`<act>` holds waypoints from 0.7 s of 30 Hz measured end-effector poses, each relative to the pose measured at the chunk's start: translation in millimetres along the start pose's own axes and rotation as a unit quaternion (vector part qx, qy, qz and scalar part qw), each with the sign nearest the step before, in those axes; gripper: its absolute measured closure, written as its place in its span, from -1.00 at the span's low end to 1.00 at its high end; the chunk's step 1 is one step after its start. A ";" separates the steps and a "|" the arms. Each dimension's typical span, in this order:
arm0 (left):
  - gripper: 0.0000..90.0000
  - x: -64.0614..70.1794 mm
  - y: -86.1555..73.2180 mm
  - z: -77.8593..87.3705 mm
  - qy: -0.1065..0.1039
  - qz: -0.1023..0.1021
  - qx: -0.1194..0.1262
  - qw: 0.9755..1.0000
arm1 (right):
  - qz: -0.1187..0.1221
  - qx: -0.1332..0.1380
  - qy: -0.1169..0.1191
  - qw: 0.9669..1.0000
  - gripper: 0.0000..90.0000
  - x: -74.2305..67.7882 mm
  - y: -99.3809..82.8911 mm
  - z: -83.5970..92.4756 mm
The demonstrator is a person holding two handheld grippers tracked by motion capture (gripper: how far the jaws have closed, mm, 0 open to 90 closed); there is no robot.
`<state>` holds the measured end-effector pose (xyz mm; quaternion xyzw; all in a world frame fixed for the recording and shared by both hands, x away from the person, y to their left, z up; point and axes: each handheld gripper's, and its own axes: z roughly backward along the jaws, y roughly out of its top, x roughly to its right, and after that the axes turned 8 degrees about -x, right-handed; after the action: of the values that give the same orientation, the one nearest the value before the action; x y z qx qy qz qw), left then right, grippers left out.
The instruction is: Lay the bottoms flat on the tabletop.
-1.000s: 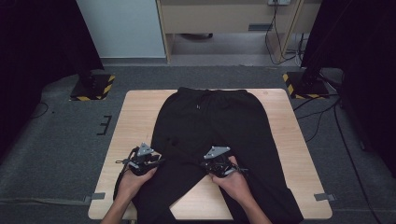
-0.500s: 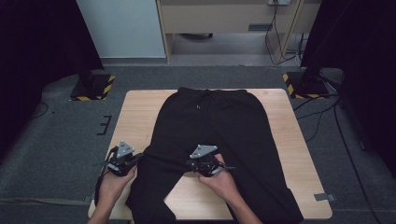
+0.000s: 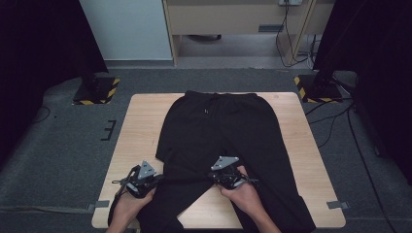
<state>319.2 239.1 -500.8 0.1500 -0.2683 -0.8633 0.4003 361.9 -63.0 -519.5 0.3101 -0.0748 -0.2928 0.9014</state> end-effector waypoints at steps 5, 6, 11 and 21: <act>0.65 -7.6 4.8 9.4 0.019 0.007 0.027 0.999 | -0.006 0.000 0.003 1.000 0.96 4.3 -11.9 3.5; 0.64 -11.1 6.7 11.3 0.023 0.010 0.031 0.999 | -0.008 0.003 0.005 1.000 0.96 4.7 -13.0 3.7; 0.62 -28.9 18.4 10.0 0.047 0.024 0.031 0.998 | -0.007 0.003 0.008 1.000 0.96 5.4 -13.0 3.4; 0.51 -29.5 22.5 -24.9 -0.011 0.040 0.017 0.999 | -0.004 0.008 0.010 1.000 0.96 4.3 -8.0 3.8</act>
<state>363.5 241.3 -506.6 0.1365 -0.2929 -0.8436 0.4290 360.4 -72.5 -521.5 0.3203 -0.0666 -0.2931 0.8984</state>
